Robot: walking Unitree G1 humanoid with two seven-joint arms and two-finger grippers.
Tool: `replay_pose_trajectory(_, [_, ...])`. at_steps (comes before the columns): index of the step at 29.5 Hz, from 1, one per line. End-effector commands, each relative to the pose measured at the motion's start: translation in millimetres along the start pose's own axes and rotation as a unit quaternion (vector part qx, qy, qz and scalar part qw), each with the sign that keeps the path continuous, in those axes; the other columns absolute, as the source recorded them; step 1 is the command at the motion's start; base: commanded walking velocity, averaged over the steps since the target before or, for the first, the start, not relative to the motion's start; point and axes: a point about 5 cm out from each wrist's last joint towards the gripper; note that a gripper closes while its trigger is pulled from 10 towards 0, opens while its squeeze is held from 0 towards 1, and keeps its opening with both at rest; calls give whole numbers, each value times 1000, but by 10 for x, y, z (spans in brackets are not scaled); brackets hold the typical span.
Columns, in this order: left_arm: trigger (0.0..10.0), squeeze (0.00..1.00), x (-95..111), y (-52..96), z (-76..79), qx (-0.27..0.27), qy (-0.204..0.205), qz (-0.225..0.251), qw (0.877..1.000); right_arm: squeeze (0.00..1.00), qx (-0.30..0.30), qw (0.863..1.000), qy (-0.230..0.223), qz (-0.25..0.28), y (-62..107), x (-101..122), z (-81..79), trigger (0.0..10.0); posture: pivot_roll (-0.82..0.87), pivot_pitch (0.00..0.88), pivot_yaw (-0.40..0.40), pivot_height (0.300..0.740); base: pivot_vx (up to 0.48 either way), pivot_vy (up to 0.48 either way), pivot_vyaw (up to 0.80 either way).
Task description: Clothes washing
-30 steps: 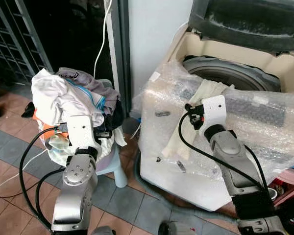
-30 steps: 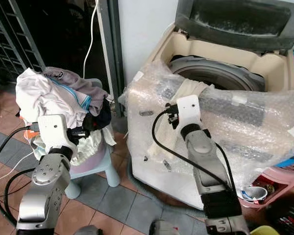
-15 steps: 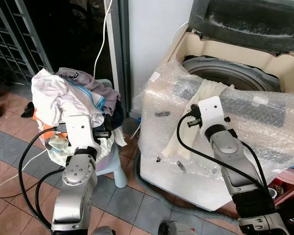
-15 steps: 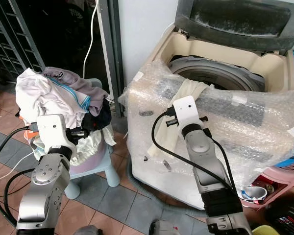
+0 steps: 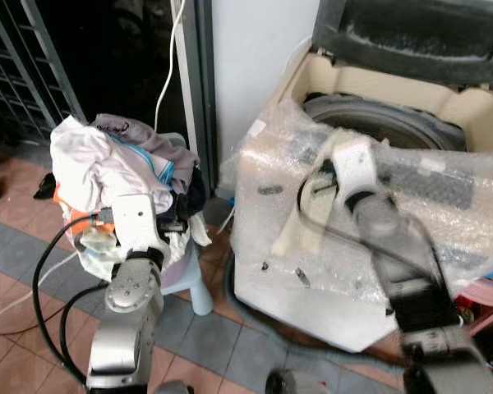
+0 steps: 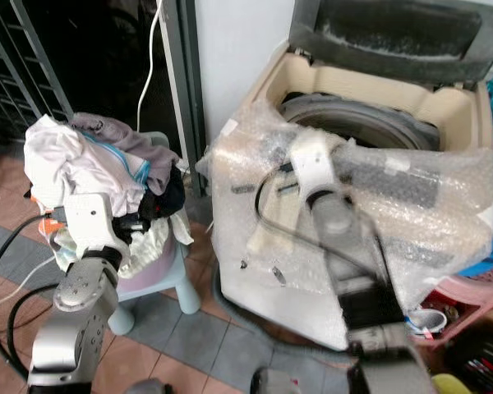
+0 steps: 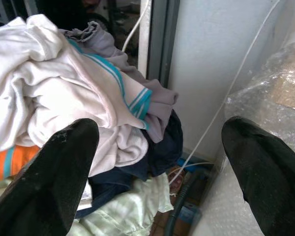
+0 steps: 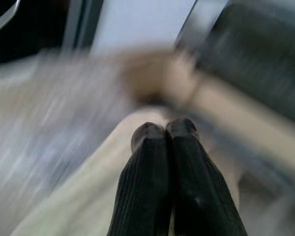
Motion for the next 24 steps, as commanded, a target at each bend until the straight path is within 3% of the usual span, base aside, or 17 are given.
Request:
replay_pose_trajectory(1, [10000,0,16,10,16,-3,0,0,1000,0,-18,997,30,67,-120,316,207,0,-33,29,3,740,0,0,0])
replay_pose_trajectory(3, [10000,0,11,1,25,-4,0,-1,1000,0,-46,993,38,103,-231,551,390,0,-35,20,-1,740,0,0,0])
replay_pose_trajectory(5, [10000,0,16,-8,33,-5,-2,2,1000,0,-117,981,42,147,-296,843,687,0,-32,14,-6,740,0,0,0])
replay_pose_trajectory(6, [10000,0,16,-8,33,-5,-2,2,1000,0,-117,981,42,147,-296,843,687,0,-32,14,-6,740,0,0,0])
replay_pose_trajectory(7, [10000,0,17,-11,33,-2,-2,4,1000,0,-171,969,46,171,-295,1004,890,0,-32,9,-13,740,0,0,0])
replay_pose_trajectory(8, [10000,0,17,-11,28,0,-1,5,1000,0,-197,963,54,176,-286,1046,973,0,-32,9,-13,740,0,0,0])
replay_pose_trajectory(9, [10000,0,17,-9,24,2,0,6,1000,0,-205,963,52,169,-286,1028,1001,4353,-31,7,-16,740,0,0,0])
replay_pose_trajectory(10, [10000,0,18,-7,21,4,0,7,1000,0,-207,963,50,164,-287,1009,1011,4353,-31,7,-16,740,0,0,0])
replay_pose_trajectory(11, [10000,0,18,-4,20,6,1,7,1000,773,-190,971,48,135,-313,874,935,10000,-27,8,-23,740,0,0,0])
replay_pose_trajectory(12, [10000,0,20,-4,22,7,2,8,1000,1000,-174,976,38,127,-320,794,871,10000,-25,9,-27,740,0,0,0])
replay_pose_trajectory(18, [10000,0,33,5,-6,20,16,12,1000,1000,-63,991,38,114,-115,353,257,10000,-30,15,-22,740,0,0,0])
replay_pose_trajectory(24, [10000,0,32,-11,-2,17,17,11,1000,1000,-34,995,2,97,75,165,65,10000,-42,15,-11,740,0,0,0])
Point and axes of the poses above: a point about 5 cm out from each wrist's last joint towards the gripper, its own y axis pointing back from the gripper into the wrist, its own x axis along the axis of the wrist's last joint, z = x × y, and after that the axes turned 8 degrees about y, right-handed
